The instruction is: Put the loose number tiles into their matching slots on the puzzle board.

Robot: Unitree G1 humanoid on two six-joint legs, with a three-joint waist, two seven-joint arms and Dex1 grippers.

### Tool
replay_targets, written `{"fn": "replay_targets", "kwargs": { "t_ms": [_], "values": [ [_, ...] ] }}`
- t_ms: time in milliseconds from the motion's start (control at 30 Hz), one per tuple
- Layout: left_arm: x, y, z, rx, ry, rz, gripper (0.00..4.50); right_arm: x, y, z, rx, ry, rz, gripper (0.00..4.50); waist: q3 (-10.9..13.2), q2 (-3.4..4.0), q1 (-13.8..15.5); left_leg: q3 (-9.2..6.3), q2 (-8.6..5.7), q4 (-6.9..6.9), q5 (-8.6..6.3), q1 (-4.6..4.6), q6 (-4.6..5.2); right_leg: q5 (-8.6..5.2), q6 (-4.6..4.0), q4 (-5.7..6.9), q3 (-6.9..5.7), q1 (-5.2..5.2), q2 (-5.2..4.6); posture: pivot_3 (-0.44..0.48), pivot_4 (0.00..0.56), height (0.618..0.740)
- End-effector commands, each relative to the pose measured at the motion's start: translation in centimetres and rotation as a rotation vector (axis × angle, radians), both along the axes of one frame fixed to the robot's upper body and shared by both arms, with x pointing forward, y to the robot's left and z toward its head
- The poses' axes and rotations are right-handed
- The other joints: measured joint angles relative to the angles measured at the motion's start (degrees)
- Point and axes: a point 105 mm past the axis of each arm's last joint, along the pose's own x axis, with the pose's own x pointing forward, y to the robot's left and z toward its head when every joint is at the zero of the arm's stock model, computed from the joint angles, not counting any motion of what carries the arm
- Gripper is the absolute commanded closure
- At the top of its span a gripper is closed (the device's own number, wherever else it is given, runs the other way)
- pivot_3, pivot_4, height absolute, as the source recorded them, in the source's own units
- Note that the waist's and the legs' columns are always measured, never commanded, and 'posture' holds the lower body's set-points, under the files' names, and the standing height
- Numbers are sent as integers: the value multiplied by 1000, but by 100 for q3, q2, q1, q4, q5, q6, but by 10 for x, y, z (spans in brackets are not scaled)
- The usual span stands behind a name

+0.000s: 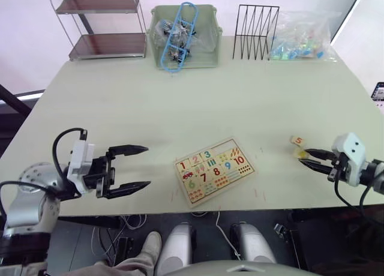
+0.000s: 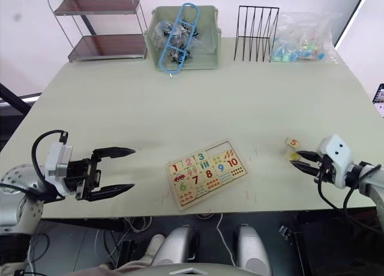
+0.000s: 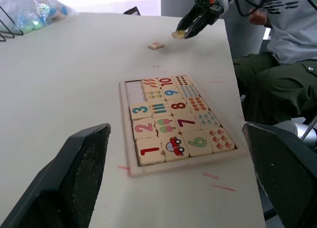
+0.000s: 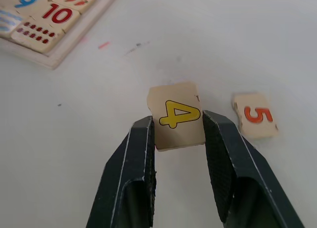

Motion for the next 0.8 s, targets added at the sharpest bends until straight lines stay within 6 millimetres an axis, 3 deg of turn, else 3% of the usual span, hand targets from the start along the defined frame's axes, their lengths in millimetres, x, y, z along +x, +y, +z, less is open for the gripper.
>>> {"fn": "replay_targets", "kwargs": {
  "t_ms": [33,167,333,800],
  "values": [
    [-3,0,11,-23,-42,40,0,7,7,22,-29,-21,86,3649,3,-2,0,0,1,0,0,0,0,0,0,0,-1,-1,0,0,150,740],
    [-9,-1,7,-30,-27,70,0,19,21,31,-84,-27,180,3649,4,-5,32,0,5,-1,0,-3,0,1,-1,0,-3,-6,1,0,150,740],
    [-19,-4,-2,-47,-6,99,0,36,58,42,-149,-19,337,3649,14,6,-21,1,6,-1,0,-5,0,2,-2,0,6,-16,1,0,150,740],
    [-26,8,-12,-9,3,179,0,44,125,53,-279,23,539,3649,18,5,4,-10,6,-5,0,-14,-1,2,-6,-1,-8,-20,-1,0,150,740]
  ]
}}
